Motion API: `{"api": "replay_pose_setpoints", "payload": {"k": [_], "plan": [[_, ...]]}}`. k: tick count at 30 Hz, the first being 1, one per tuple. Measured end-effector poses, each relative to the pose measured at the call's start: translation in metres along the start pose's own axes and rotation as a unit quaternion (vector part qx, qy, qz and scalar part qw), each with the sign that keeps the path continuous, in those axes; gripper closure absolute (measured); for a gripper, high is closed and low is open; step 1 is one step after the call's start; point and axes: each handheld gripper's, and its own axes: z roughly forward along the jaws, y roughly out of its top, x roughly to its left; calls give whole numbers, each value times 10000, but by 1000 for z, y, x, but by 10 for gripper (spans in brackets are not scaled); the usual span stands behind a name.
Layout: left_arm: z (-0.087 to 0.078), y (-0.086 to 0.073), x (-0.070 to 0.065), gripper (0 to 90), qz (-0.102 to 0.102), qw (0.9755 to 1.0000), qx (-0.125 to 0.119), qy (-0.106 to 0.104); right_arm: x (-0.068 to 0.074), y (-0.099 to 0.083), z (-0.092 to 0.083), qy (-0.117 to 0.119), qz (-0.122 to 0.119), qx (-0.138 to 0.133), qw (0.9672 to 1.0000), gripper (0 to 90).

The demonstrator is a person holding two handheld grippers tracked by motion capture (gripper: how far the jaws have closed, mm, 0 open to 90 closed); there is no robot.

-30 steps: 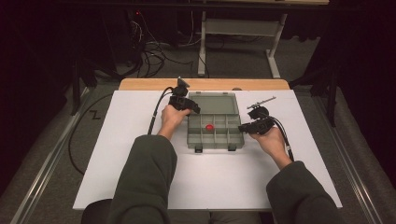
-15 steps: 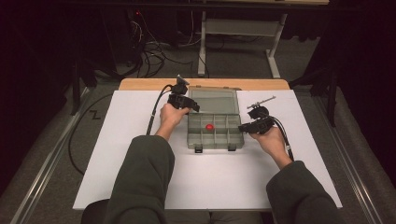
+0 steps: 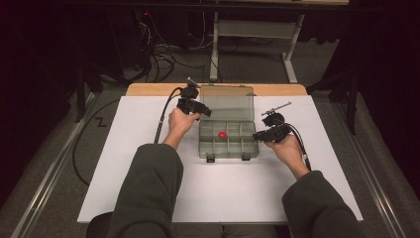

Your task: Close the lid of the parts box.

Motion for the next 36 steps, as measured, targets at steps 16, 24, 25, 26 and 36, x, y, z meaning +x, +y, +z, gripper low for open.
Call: {"api": "replay_pose_setpoints", "payload": {"k": [16, 24, 25, 26, 36], "plan": [[-14, -2, -13, 486, 436, 9989, -34, 180, 1, 0, 0, -24, -12, 12, 10000, 754], [-18, -4, -18, 509, 590, 9978, -29, 304, 1, 0, 0, -40, -15, 7, 10000, 754], [-18, -4, -18, 513, 594, 9977, -32, 310, 1, 0, 0, -37, -13, 11, 10000, 754], [-19, -5, -18, 518, 599, 9977, -36, 314, 1, 0, 0, -33, -12, 9, 10000, 754], [-23, -9, -17, 564, 647, 9974, -78, 296, 2, 0, 0, -49, -9, 11, 10000, 754]]}}
